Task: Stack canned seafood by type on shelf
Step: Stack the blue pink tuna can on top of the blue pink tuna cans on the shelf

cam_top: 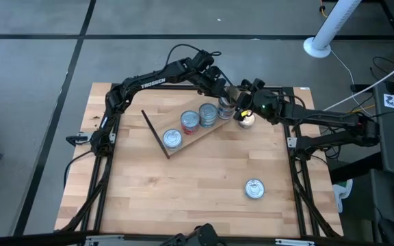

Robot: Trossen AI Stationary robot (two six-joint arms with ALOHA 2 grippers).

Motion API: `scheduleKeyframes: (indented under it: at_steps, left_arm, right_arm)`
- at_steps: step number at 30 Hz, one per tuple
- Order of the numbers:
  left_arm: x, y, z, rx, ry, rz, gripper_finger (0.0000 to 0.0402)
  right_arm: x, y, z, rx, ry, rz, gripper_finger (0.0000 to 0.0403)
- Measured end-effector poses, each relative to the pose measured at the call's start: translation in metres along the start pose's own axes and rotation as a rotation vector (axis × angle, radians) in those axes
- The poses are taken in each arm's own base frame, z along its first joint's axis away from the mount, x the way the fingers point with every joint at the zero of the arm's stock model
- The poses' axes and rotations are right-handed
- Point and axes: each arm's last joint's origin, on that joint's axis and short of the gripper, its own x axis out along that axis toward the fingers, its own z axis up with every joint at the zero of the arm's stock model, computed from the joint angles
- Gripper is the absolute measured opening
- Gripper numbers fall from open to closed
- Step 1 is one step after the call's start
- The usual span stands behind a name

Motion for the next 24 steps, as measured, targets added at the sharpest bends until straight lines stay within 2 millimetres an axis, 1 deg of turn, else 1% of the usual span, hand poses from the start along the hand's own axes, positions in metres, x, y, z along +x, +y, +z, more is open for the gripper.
scheduleKeyframes:
  at_steps: [10, 17, 24]
  left_arm:
    - [-0.001, 0.001, 0.001, -0.005, -0.005, 0.007, 0.0261]
    - [-0.004, 0.007, 0.002, -0.084, 0.007, 0.032, 0.0262]
    - [-0.006, 0.013, 0.000, -0.120, 0.032, 0.064, 0.0262]
  right_arm:
    - [0.000, 0.000, 0.000, -0.003, -0.001, -0.004, 0.0266]
    - [0.000, 0.000, 0.000, -0.005, 0.001, -0.005, 0.0266]
    - [0.000, 0.000, 0.000, -0.004, 0.001, -0.004, 0.0266]
